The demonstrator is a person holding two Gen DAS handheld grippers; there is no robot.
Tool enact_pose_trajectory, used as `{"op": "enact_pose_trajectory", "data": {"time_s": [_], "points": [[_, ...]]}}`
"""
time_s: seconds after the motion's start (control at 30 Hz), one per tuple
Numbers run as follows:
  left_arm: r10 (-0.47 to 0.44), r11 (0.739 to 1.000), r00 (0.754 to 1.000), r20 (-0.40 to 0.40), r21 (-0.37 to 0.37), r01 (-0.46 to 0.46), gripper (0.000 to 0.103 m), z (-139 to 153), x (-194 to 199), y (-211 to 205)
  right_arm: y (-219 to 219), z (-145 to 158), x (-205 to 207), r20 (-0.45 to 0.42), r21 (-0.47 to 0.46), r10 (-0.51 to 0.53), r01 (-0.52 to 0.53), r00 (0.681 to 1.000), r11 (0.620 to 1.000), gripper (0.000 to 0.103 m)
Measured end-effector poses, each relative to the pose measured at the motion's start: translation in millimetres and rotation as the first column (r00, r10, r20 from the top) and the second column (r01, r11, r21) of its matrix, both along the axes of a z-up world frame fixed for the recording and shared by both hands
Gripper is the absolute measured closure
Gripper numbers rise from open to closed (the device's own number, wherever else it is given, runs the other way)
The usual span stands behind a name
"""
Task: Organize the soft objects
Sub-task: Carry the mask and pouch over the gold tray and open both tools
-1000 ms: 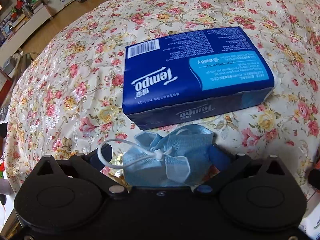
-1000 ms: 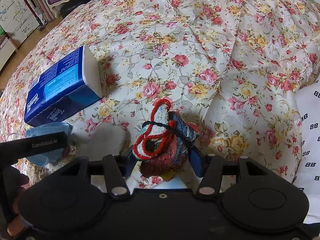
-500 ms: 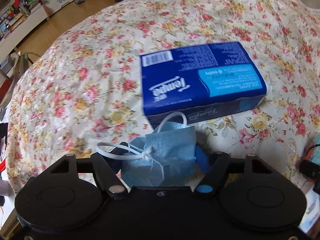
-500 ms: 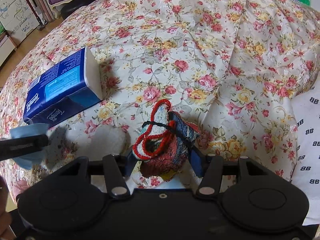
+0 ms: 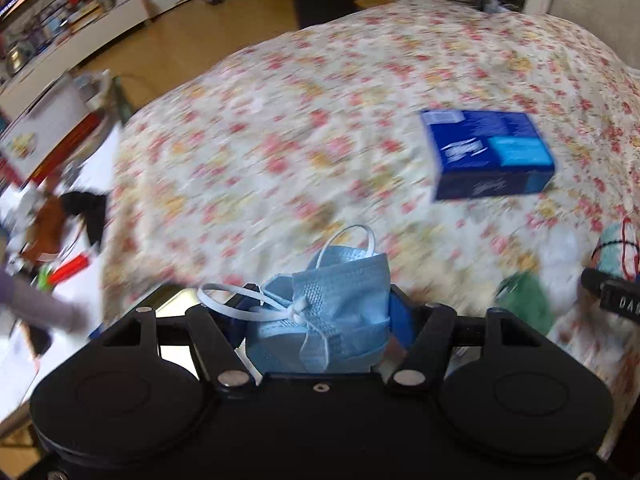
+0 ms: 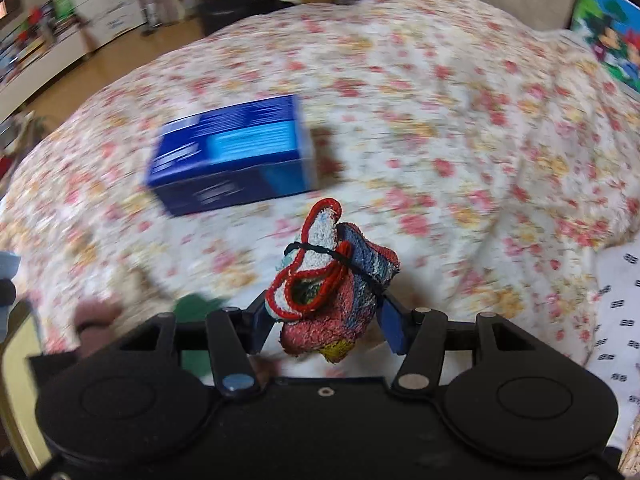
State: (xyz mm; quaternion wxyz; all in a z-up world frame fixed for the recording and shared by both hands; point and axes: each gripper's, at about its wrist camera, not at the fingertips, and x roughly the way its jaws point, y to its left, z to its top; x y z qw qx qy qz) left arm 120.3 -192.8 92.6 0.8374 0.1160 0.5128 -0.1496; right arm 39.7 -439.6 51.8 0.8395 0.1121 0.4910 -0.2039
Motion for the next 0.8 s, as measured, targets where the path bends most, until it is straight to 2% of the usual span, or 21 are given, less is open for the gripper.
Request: {"op": "enact_pose_trajectory", "data": {"time_s": [0.23,0.47,0.63,0.8], "points": [[0.077,0.997,0.989,-0.129,0.016,-0.076,0.040,-27,-17,81,96,11,-5,-0.012,0.042,0.187,-0.186,0.982,0.982,0.049],[0.177,0.984,0.961,-0.214,0.003,-0.181,0.040,-68,-33,141,192,21,-17,-0.031,0.101,0.379,-0.374,0.925,0.922,0.049],[0.249,0.964,0.936,-0.247,-0.026,-0.263,0.040,-90,-37,177,254,13,-23,-0.074,0.105,0.467,-0.459,0.881,0.882,0.049],[0.305,0.943,0.913,-0.270,-0.050,-0.330,0.040,-104,-35,205,293,-3,-21,-0.124,0.142,0.510,-0.493,0.851,0.858,0.049]]}}
